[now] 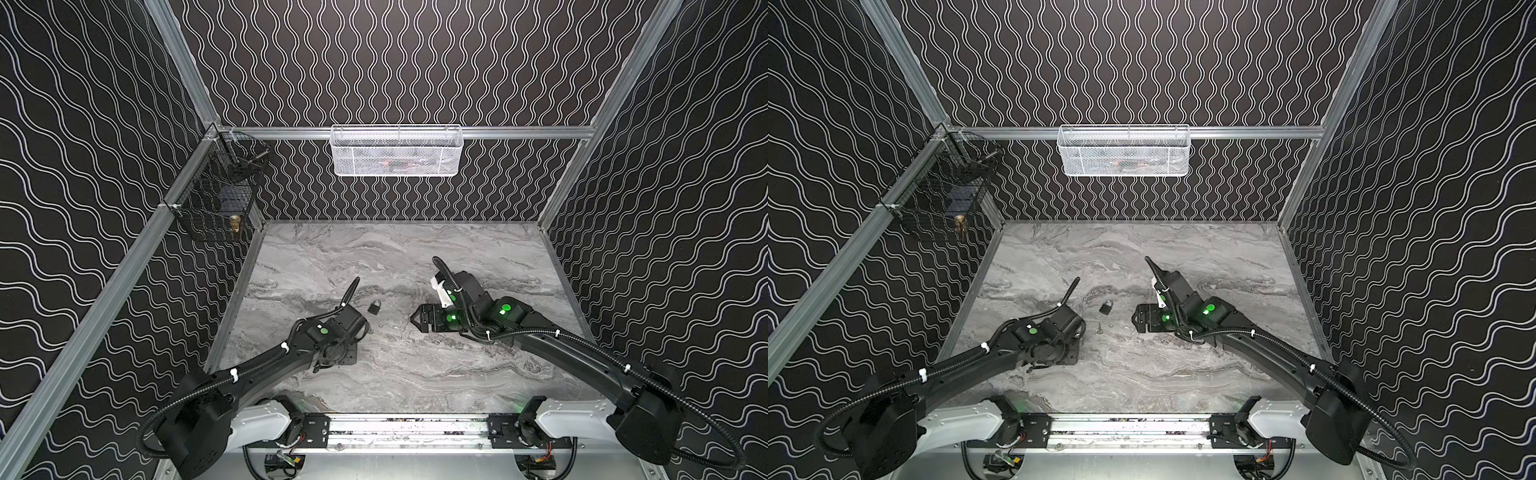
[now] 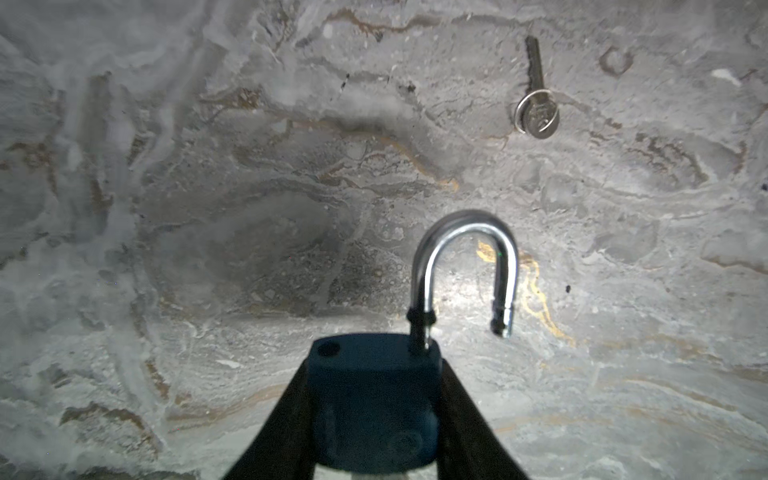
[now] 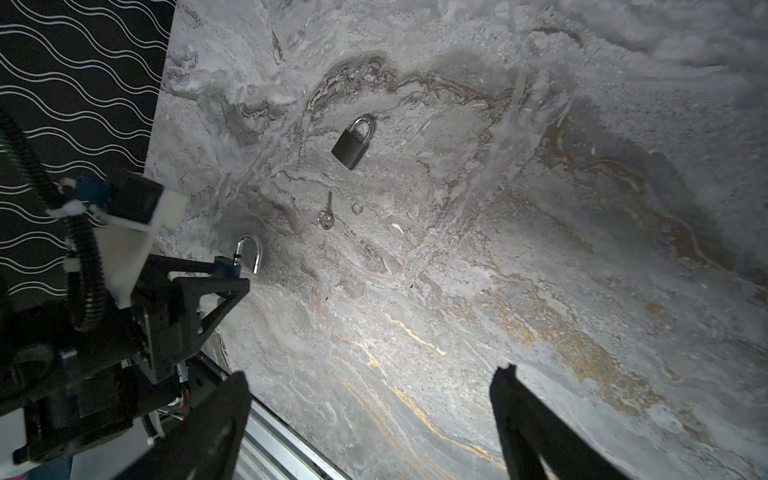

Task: Unlock with the key
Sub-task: 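Lower the open blue padlock with the left gripper while the right arm withdraws, then set the blue padlock on the table and open the left gripper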

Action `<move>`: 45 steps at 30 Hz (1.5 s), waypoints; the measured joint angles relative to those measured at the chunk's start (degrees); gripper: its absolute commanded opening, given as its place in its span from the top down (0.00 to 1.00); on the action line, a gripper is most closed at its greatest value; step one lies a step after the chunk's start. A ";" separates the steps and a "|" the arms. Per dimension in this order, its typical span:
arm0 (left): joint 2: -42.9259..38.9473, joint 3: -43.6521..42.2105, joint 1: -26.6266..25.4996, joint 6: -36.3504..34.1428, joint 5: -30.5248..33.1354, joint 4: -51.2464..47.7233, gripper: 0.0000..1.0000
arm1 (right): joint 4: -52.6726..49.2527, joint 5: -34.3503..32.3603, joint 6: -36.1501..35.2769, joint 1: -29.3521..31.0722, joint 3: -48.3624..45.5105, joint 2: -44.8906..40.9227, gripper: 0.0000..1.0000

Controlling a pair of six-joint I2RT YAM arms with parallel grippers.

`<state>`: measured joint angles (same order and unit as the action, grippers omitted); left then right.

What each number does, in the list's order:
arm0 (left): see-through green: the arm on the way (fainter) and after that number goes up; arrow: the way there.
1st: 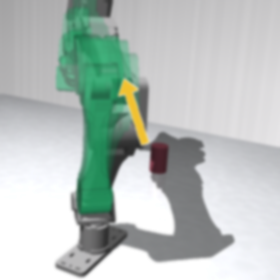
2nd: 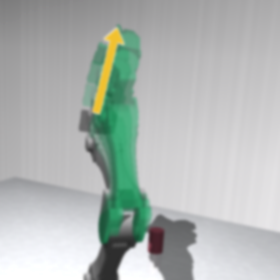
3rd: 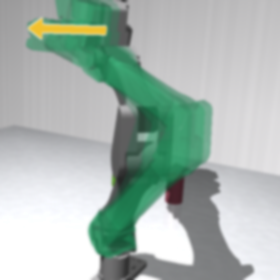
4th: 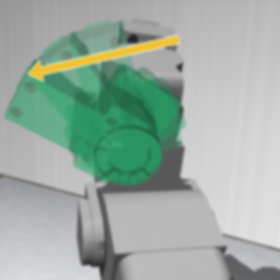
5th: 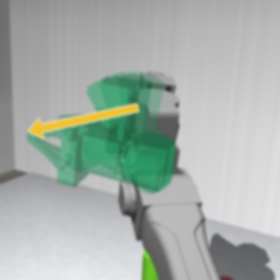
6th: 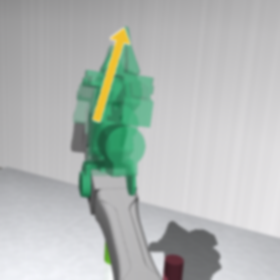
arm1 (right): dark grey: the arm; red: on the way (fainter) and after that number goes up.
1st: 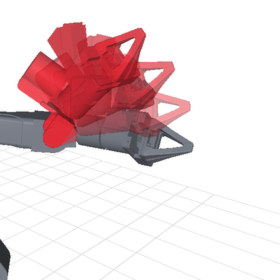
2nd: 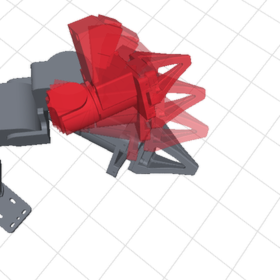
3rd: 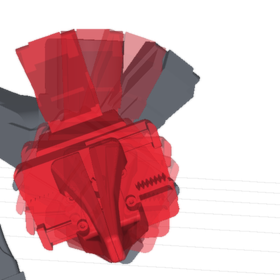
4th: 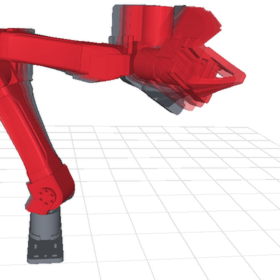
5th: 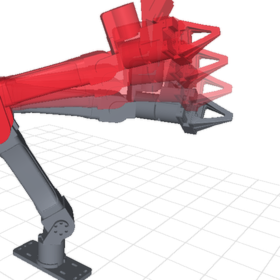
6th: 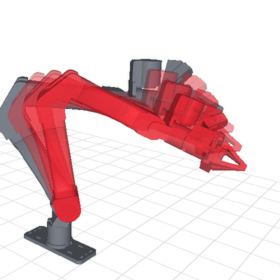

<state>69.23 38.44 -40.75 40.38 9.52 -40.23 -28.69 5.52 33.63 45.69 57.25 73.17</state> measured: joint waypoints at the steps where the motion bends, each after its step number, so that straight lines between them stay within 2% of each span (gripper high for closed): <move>1: 0.63 -0.20 0.13 0.13 -0.59 0.57 1.00 | 0.79 0.17 0.00 0.04 -0.52 0.11 0.08; 8: 4.52 -1.44 0.35 1.38 -2.16 2.67 0.99 | 1.31 0.11 1.11 0.37 -1.46 1.42 0.08; 12: 5.33 -2.64 0.35 1.70 -2.27 3.98 0.92 | 1.68 -0.13 1.31 0.39 -1.46 1.86 0.08; 16: 5.51 -3.87 0.37 2.40 -2.67 4.76 0.75 | 2.16 -0.37 1.31 0.44 -1.79 2.43 0.08; 18: 5.40 -4.11 0.35 2.75 -2.64 5.14 0.71 | 2.29 -0.33 1.31 0.44 -1.84 3.08 0.08; 21: 5.29 -4.66 0.35 2.89 -2.51 5.92 0.57 | 2.45 -0.46 1.31 0.55 -1.77 4.13 0.08; 29: 4.81 -4.37 0.35 2.93 -2.73 6.56 0.36 | 3.23 -0.74 1.29 1.55 -0.48 7.43 0.09; 33: 2.86 -3.69 0.37 2.95 -2.86 4.35 0.33 | 3.63 -1.51 0.26 2.34 2.03 9.25 0.11; 35: 0.46 -2.45 0.39 2.95 -2.82 2.93 0.29 | 3.93 -1.62 -0.26 2.93 3.02 10.69 0.16; 45: -11.30 4.81 0.61 3.34 1.33 -4.04 0.29 | 5.86 -2.23 -6.75 7.98 10.12 22.36 0.34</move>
<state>57.93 43.24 -40.14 43.72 10.85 -44.27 -22.83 3.29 26.87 53.67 67.37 95.53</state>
